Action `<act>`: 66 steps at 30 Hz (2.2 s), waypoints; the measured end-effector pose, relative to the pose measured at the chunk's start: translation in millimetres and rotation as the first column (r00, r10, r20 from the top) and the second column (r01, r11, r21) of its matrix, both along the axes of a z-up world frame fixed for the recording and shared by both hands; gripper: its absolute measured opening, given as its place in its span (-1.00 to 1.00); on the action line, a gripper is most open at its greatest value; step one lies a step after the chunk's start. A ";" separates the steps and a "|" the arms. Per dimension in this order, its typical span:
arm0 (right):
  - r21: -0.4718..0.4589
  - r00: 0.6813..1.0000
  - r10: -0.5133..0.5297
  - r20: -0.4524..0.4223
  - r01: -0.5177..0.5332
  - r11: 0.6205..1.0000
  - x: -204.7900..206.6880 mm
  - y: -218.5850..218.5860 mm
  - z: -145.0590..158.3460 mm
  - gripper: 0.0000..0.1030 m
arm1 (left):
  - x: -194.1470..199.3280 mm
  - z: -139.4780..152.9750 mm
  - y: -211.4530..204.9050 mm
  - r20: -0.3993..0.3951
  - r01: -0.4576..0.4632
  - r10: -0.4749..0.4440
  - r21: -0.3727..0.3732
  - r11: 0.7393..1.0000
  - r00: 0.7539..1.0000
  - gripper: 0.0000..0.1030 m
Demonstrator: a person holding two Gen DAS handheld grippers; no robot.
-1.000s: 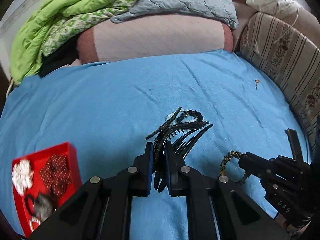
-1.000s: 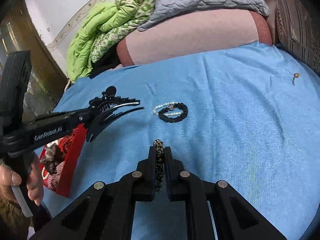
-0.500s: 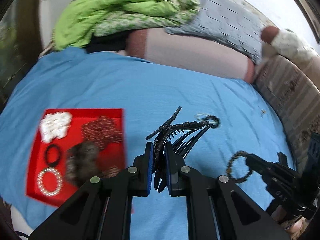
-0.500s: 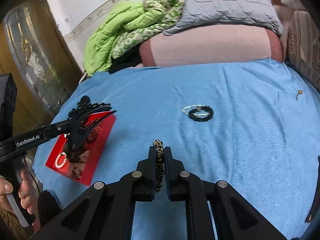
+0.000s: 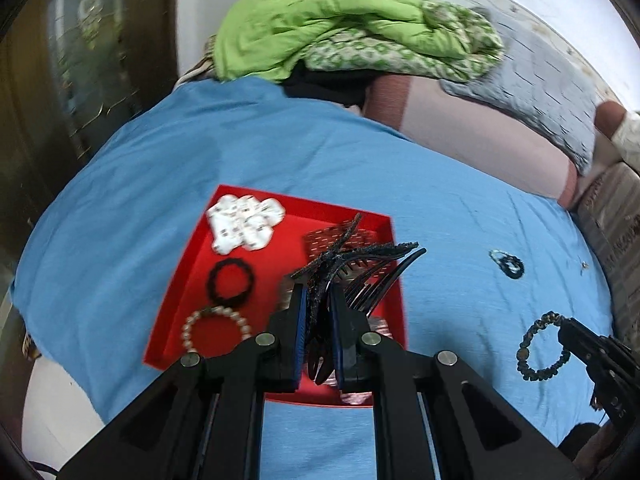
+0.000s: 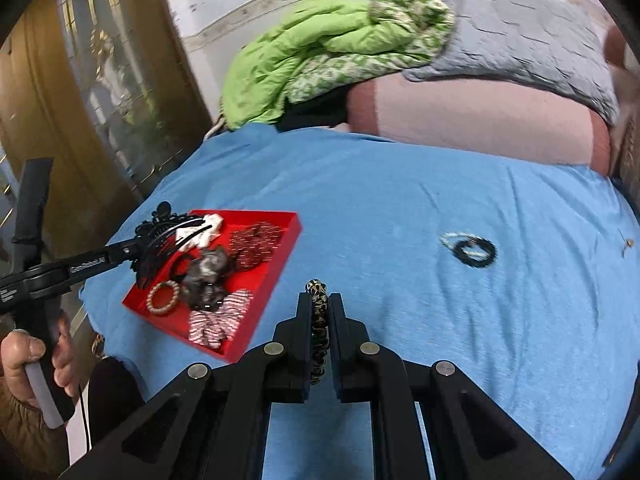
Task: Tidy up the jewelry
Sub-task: 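Carry the claw clip and leopard-print hair tie over the red tray with both tools, then open both tools to release the claw clip and leopard hair tie into the tray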
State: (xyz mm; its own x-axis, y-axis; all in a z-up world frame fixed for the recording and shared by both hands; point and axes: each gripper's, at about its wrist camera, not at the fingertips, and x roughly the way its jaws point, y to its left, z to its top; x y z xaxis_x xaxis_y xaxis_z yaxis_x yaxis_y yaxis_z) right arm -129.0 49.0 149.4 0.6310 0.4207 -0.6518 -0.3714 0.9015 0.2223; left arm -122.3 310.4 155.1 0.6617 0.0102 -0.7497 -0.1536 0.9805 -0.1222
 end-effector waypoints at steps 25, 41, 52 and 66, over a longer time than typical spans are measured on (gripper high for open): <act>-0.033 0.986 0.158 -0.059 -0.160 0.987 69.6 130.7 -2.9 -0.82 | 24.7 -43.6 59.0 -0.055 -0.069 0.068 -0.007 0.998 0.996 -0.79; -0.077 0.968 0.127 -0.216 -0.147 0.986 125.8 152.0 -66.8 -0.82 | 103.9 -79.4 52.4 -0.112 -0.014 0.022 0.070 0.997 0.993 -0.78; -0.083 0.962 0.131 -0.241 -0.155 0.984 127.1 154.1 -82.1 -0.80 | 104.1 -77.4 47.0 -0.107 0.009 -0.003 0.057 0.998 0.994 -0.72; -0.090 0.979 0.134 -0.156 -0.149 0.985 102.4 149.1 -52.3 -0.11 | 60.7 -35.2 42.2 -0.025 -0.058 0.060 0.058 0.997 0.998 0.01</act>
State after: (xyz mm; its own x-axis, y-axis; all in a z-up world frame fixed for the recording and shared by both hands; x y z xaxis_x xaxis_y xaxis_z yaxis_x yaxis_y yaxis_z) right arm -26.5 198.1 97.1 0.4627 0.4264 -0.7772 -0.4661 0.8628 0.1958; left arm -61.6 352.6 119.9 0.6382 0.0920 -0.7643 -0.2140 0.9749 -0.0613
